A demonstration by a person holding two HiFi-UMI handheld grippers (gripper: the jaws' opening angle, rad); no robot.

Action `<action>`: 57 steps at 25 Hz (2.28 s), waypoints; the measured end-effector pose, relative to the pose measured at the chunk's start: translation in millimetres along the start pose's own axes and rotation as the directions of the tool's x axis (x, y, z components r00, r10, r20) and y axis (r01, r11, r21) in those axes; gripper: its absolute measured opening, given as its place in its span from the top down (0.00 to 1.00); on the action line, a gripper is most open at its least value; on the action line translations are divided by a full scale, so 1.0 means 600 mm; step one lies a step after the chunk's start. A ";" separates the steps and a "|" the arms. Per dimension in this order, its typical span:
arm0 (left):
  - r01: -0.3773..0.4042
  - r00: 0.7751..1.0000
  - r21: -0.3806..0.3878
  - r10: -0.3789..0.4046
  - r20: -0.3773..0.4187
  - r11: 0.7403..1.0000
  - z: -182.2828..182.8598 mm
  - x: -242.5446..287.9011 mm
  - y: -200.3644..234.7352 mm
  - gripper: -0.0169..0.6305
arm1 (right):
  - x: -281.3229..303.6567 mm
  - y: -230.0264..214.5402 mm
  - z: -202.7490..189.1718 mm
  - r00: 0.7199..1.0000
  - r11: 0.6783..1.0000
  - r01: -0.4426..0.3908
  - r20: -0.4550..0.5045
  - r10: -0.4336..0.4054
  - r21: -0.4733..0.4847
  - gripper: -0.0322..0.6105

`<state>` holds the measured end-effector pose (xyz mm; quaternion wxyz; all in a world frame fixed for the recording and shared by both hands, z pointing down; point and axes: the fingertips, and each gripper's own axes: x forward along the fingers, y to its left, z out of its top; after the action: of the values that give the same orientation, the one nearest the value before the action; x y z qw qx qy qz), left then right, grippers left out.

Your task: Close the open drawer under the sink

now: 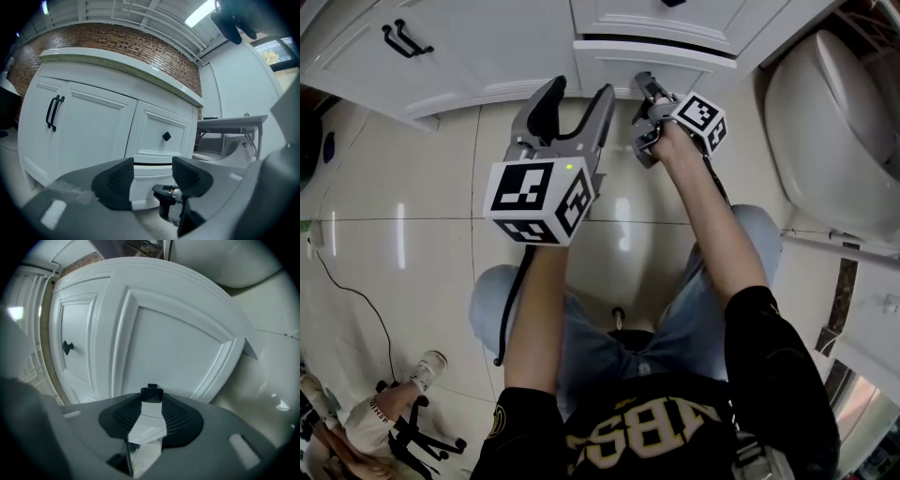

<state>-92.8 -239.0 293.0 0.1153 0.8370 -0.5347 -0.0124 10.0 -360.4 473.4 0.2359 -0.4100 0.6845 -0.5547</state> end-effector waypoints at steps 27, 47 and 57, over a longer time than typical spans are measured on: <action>0.017 1.000 0.093 -0.017 -0.001 0.995 0.021 -0.056 0.006 0.58 | -0.157 0.114 -0.027 0.994 0.973 -0.064 -0.102 0.042 -0.220 0.73; -0.037 0.998 0.185 0.027 0.058 0.982 0.011 -0.049 -0.051 0.58 | -0.322 0.301 0.059 0.975 0.389 0.125 0.185 0.120 -0.913 0.44; -0.075 0.995 0.206 0.061 0.077 0.976 0.019 -0.035 -0.041 0.58 | -0.311 0.308 0.046 0.974 0.212 0.180 0.204 0.099 -0.961 0.44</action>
<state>-81.3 -212.4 275.0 0.0085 0.8248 -0.5651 0.0183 79.2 -213.7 265.4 -0.0139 -0.5434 0.8384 0.0412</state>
